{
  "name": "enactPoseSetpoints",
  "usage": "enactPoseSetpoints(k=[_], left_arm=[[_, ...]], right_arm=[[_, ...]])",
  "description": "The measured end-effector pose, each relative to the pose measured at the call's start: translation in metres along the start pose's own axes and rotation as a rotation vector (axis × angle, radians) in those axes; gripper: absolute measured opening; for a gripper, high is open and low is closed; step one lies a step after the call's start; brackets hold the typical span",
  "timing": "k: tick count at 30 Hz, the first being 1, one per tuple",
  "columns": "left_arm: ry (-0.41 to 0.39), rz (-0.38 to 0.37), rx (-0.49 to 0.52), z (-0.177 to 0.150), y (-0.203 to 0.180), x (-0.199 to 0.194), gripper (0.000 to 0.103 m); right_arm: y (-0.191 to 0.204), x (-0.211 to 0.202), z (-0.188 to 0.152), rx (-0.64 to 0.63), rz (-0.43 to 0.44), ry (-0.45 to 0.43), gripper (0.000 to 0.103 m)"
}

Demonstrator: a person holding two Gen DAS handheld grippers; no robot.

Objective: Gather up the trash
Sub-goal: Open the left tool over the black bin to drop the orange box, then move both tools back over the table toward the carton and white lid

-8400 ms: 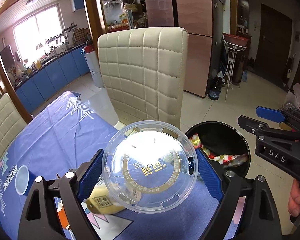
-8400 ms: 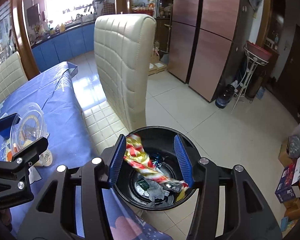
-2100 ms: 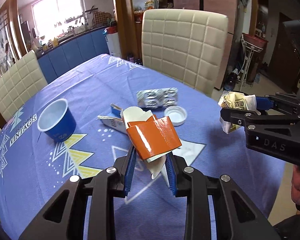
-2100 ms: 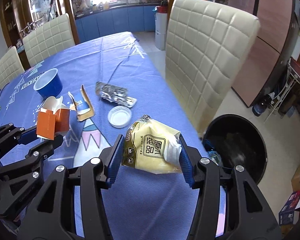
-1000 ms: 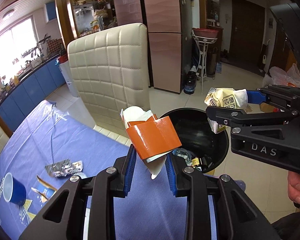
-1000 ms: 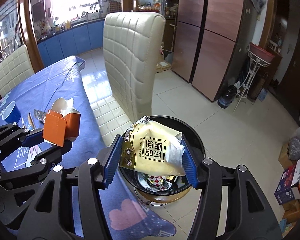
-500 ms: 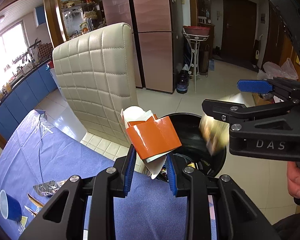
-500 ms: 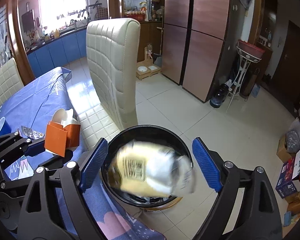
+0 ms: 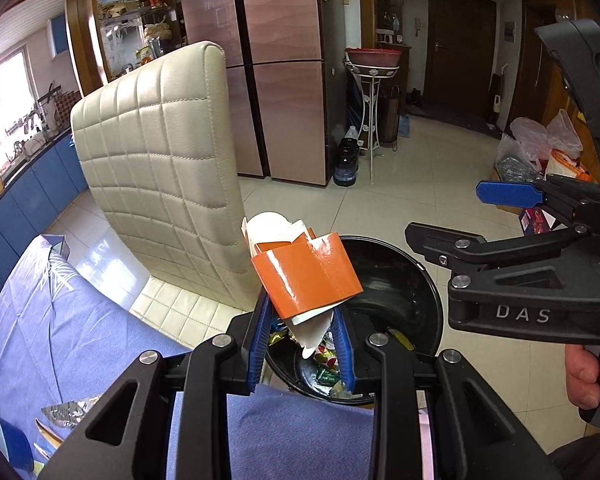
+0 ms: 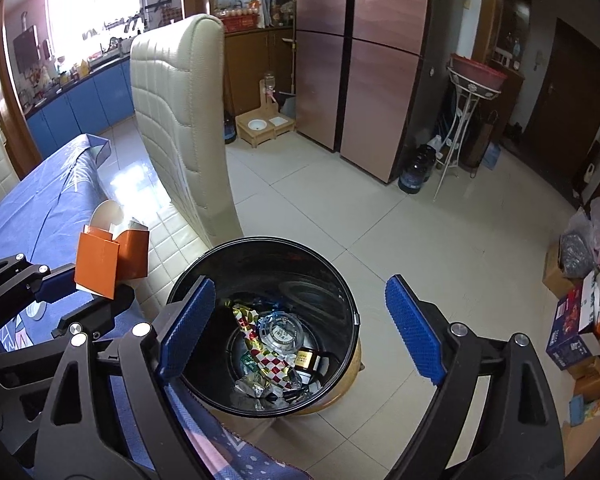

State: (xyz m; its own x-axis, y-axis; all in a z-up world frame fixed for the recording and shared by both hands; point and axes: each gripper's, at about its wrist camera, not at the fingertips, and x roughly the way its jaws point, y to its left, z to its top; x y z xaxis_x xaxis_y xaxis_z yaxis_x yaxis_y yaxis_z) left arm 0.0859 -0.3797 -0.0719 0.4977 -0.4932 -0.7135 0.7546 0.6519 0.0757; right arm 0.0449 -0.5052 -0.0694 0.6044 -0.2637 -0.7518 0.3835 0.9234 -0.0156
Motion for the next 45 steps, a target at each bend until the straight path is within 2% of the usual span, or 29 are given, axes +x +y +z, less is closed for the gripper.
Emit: enactPoseSetpoints(k=[7, 8, 9, 11, 12, 26, 45], left_arm=[[0.004, -0.045, -0.003, 0.005, -0.005, 0.008, 0.037], [0.006, -0.055, -0.012, 0.006, -0.005, 0.008, 0.044], [0.005, -0.059, -0.022, 0.007, -0.004, 0.008, 0.057], [-0.019, -0.062, -0.045, 0.007, -0.001, 0.005, 0.068], [-0.027, -0.064, -0.051, 0.007, 0.0, 0.004, 0.07], [0.0, -0.006, -0.094, -0.005, 0.014, -0.007, 0.071], [0.019, 0.125, -0.21, -0.042, 0.062, -0.054, 0.071]], right_arm=[[-0.01, 0.005, 0.0, 0.024, -0.014, -0.001, 0.087], [-0.011, 0.005, 0.0, 0.03, -0.014, 0.001, 0.087], [-0.013, 0.006, -0.001, 0.037, -0.015, 0.002, 0.087], [-0.015, 0.007, -0.002, 0.043, -0.015, 0.005, 0.087], [-0.015, 0.007, -0.003, 0.045, -0.016, 0.007, 0.087], [0.0, -0.001, -0.003, 0.018, 0.033, 0.007, 0.087], [0.07, -0.017, -0.002, -0.113, 0.165, -0.007, 0.087]])
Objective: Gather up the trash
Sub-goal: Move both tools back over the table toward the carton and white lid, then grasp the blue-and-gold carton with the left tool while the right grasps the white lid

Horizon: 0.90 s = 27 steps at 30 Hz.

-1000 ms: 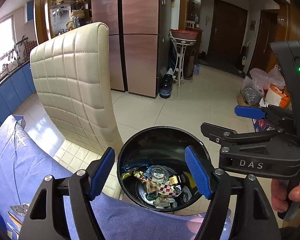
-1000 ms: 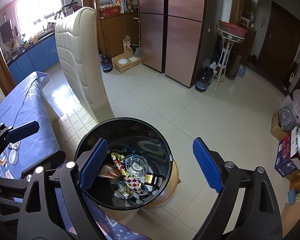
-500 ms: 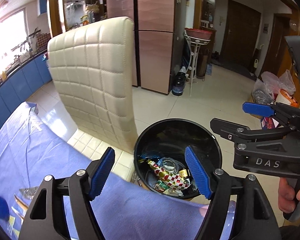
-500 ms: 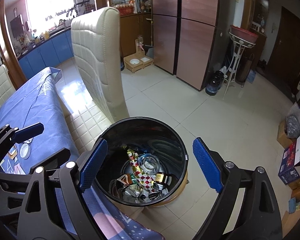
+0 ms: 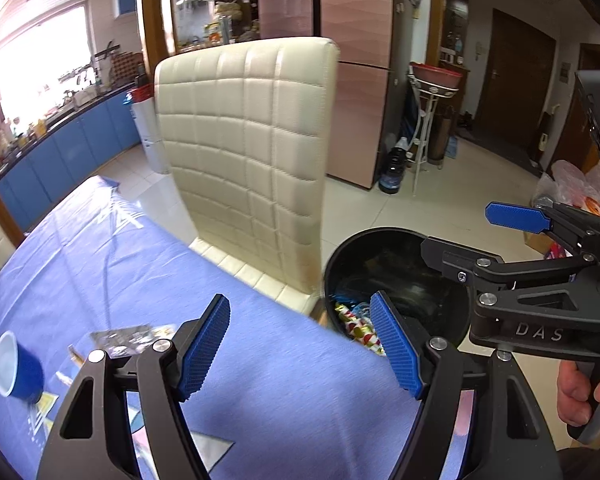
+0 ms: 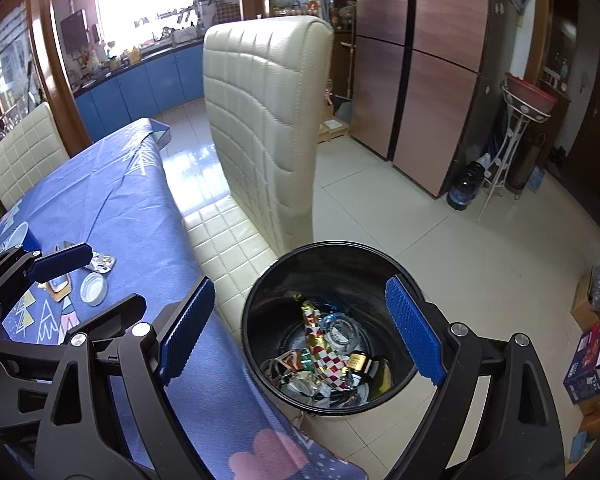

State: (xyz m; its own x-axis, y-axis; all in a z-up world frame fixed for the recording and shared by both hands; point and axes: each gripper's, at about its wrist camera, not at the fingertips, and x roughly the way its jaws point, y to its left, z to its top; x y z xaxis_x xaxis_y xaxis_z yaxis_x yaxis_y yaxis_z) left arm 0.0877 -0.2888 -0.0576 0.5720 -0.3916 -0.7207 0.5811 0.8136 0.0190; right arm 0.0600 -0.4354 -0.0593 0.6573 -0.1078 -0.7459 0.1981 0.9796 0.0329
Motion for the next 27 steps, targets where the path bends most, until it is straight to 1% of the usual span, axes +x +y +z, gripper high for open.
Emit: enactPoseSetpoints(k=[4, 10, 14, 20, 22, 27], left_arm=[[-0.006, 0.047, -0.027, -0.008, 0.021, -0.013, 0.071], [0.008, 0.114, -0.115, -0.028, 0.062, -0.028, 0.071], [0.031, 0.153, -0.172, -0.044, 0.088, -0.036, 0.071], [0.045, 0.199, -0.22, -0.063, 0.12, -0.046, 0.071], [0.047, 0.204, -0.222, -0.067, 0.128, -0.047, 0.071], [0.034, 0.21, -0.158, -0.072, 0.139, -0.047, 0.071]], right_arm=[[0.019, 0.0, 0.001, -0.023, 0.029, 0.001, 0.087], [0.056, -0.001, 0.003, -0.077, 0.076, -0.006, 0.087], [0.083, 0.002, -0.003, -0.115, 0.107, 0.007, 0.087], [0.123, 0.008, -0.011, -0.175, 0.144, 0.027, 0.087], [0.135, 0.011, -0.012, -0.19, 0.155, 0.033, 0.087], [0.16, 0.024, -0.015, -0.218, 0.166, 0.058, 0.087]])
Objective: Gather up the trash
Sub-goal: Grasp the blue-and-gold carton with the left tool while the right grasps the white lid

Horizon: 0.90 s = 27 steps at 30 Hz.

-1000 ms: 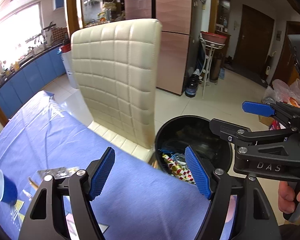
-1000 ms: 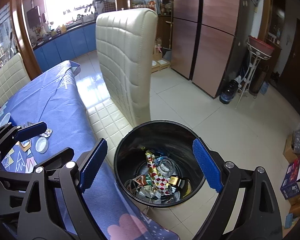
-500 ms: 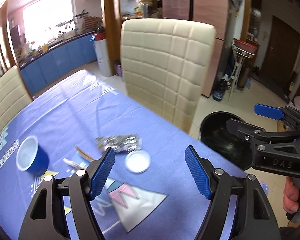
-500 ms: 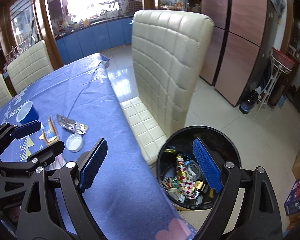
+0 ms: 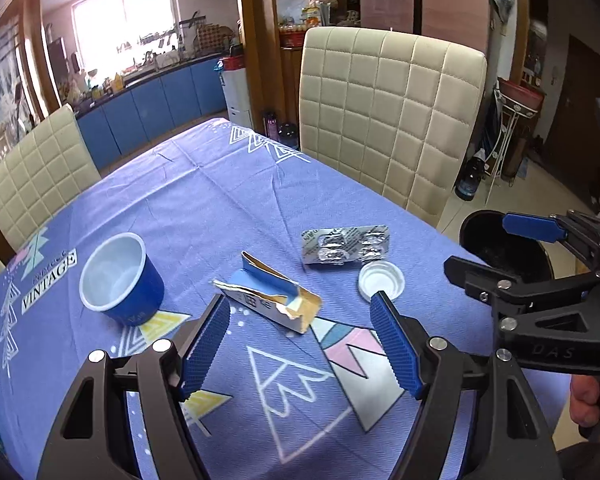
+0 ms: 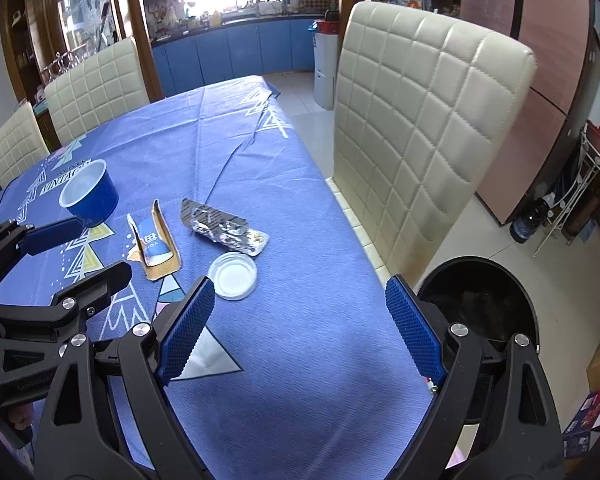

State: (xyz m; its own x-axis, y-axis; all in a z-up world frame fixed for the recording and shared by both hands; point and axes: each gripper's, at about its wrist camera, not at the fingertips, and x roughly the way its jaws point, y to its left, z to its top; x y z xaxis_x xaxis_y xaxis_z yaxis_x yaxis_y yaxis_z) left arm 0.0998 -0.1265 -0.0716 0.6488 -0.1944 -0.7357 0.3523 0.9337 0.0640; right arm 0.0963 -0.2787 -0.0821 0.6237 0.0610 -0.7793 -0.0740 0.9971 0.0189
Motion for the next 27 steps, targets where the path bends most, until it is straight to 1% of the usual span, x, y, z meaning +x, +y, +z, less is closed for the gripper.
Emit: enactPoseSetpoints(k=[2, 9, 12, 15, 18, 23, 27], left_arm=[[-0.002, -0.004, 0.017, -0.001, 0.004, 0.003, 0.071], [-0.004, 0.025, 0.116, -0.007, 0.014, 0.027, 0.071], [0.005, 0.015, 0.133, -0.011, 0.021, 0.038, 0.071], [0.021, 0.002, 0.129, -0.012, 0.025, 0.048, 0.071], [0.032, 0.014, 0.118, -0.012, 0.03, 0.058, 0.071], [0.06, 0.023, 0.057, -0.013, 0.044, 0.066, 0.071], [0.073, 0.026, 0.02, -0.017, 0.052, 0.067, 0.071]], right_arm=[[0.006, 0.008, 0.0, -0.011, -0.005, 0.013, 0.087], [0.021, 0.039, -0.001, -0.042, -0.018, 0.068, 0.087], [0.027, 0.049, -0.002, -0.06, -0.022, 0.084, 0.087], [0.029, 0.058, -0.001, -0.059, -0.027, 0.098, 0.087], [0.029, 0.065, 0.0, -0.053, -0.028, 0.108, 0.087], [0.03, 0.07, 0.004, -0.049, -0.013, 0.11, 0.087], [0.037, 0.072, 0.006, -0.055, 0.018, 0.105, 0.087]])
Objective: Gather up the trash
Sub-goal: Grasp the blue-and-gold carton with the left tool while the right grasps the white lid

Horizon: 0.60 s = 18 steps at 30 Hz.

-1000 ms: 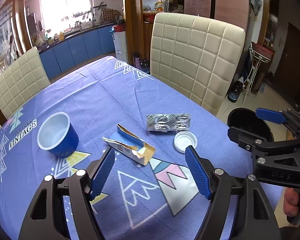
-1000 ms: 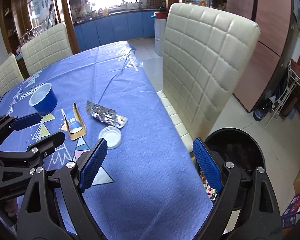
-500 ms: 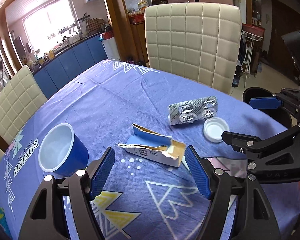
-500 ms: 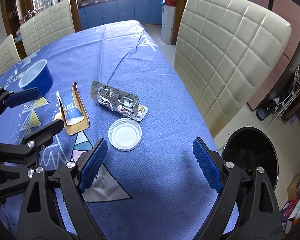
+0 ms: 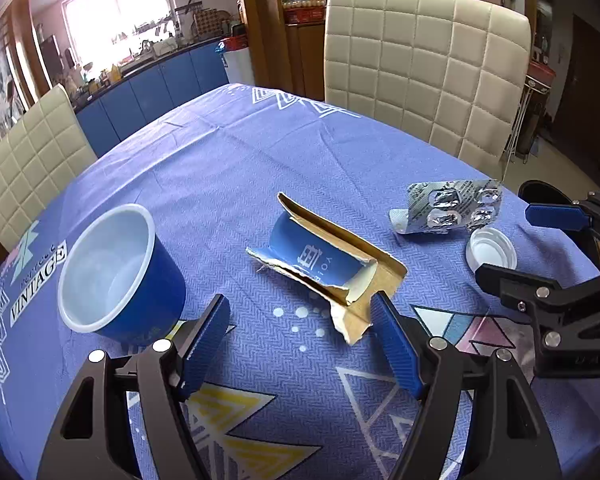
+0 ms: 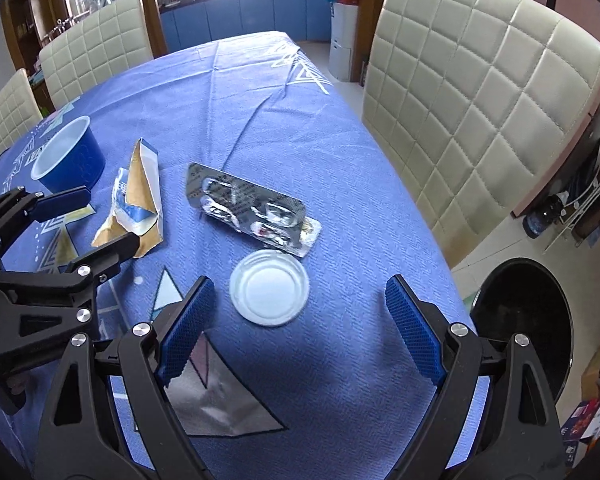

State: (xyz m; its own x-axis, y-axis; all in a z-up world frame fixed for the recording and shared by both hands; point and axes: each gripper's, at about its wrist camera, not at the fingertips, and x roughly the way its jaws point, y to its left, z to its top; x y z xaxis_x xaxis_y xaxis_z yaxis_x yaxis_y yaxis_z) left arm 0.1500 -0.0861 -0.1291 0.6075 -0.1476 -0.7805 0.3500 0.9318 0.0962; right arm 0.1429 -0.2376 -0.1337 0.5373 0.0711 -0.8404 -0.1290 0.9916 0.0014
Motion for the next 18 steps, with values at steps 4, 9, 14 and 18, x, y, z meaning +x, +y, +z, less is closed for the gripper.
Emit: enactPoseSetpoints(k=[4, 9, 14, 18], left_arm=[[0.004, -0.011, -0.01, 0.001, -0.001, 0.003, 0.07], [0.005, -0.038, -0.047, 0.009, 0.004, 0.009, 0.07], [0.01, -0.052, -0.055, 0.016, 0.001, 0.017, 0.056], [0.007, -0.075, -0.058, 0.02, -0.001, 0.018, 0.031]], right_arm=[[0.008, 0.006, 0.0, -0.026, 0.009, 0.008, 0.087], [0.005, 0.012, 0.0, -0.012, 0.004, 0.01, 0.086], [0.005, 0.012, 0.0, -0.032, 0.006, -0.009, 0.074], [0.006, 0.012, 0.002, -0.042, 0.013, -0.021, 0.064]])
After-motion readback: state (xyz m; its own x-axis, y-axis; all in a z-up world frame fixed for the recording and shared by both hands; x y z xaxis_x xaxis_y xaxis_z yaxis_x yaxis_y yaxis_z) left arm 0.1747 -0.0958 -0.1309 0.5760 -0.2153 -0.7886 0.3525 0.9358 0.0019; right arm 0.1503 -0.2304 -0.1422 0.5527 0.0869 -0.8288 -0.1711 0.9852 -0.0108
